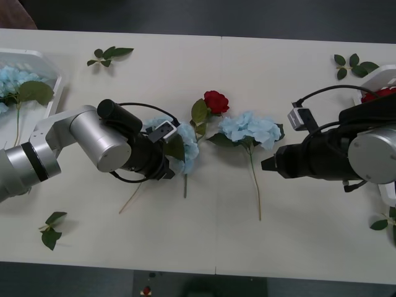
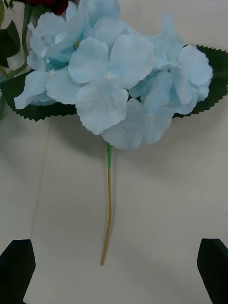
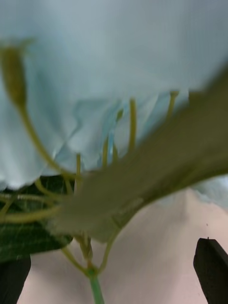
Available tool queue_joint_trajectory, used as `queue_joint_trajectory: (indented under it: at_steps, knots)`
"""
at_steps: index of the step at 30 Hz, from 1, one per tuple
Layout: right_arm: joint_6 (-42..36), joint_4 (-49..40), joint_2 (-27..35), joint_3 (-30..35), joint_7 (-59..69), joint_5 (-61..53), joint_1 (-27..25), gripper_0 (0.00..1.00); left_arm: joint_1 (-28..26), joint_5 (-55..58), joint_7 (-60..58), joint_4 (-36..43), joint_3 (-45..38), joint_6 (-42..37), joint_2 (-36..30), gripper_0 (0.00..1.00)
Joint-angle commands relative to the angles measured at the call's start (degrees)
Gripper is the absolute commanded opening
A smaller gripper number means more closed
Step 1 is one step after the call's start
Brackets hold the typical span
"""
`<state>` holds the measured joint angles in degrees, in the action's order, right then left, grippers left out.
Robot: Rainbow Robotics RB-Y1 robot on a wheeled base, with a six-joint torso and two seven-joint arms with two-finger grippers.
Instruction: Put the red flowers into the right box and the blue flowers into the left box
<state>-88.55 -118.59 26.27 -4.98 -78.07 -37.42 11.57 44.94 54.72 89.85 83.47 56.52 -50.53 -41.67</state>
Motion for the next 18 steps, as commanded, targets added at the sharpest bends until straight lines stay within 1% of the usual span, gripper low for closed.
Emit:
queue_joint_trajectory:
  at_steps: [1, 2, 3, 4, 5, 6, 7, 8, 12, 18]
  knots:
    - [2.15, -0.24, -1.92, -3.10, 4.69, 4.37, 0.03, 1.00, 1.64, -1.20, 1.65, 0.38, -0.45, 0.08, 0.19, 0.99]
    - [3.03, 0.38, -2.10, -4.16, 4.77, 5.34, 0.12, 1.00, 1.73, -1.20, 1.65, 0.38, -0.45, 0.08, 0.28, 0.88]
    - [4.26, 1.35, -2.28, -5.30, 4.95, 6.39, 0.21, 1.00, 1.81, -1.20, 1.65, 0.47, -0.45, 0.08, 0.28, 0.67]
    - [5.23, 2.05, -2.36, -6.00, 5.13, 6.92, 0.30, 1.00, 1.81, -1.11, 1.65, 0.38, -0.45, 0.08, 0.28, 0.53]
    - [6.46, 3.02, -2.45, -6.79, 5.13, 7.54, 0.39, 1.00, 1.81, -1.20, 1.74, 0.38, -0.45, 0.08, 0.28, 0.35]
    - [8.48, 4.33, -2.54, -7.76, 5.21, 8.42, 0.47, 1.00, 1.90, -1.20, 1.65, 0.47, -0.27, 0.08, 0.28, 0.12]
    - [9.54, 5.04, -2.63, -8.38, 5.30, 8.77, 0.65, 1.00, 1.90, -1.20, 1.74, 0.47, -0.27, 0.08, 0.28, 0.04]
    - [11.38, 6.44, -2.71, -9.26, 5.39, 9.65, 0.83, 1.00, 1.90, -1.20, 1.74, 0.47, -0.19, 0.08, 0.28, 0.00]
    - [16.83, 11.72, -3.68, -11.45, 5.74, 11.05, 2.32, 1.00, 1.81, -1.64, 1.65, 0.38, -0.10, 0.08, 0.19, 0.00]
    - [20.35, 17.96, -6.14, -12.16, 5.56, 12.02, 4.60, 1.00, 1.99, -1.90, 1.56, 0.65, -0.19, 0.34, -0.16, 0.00]
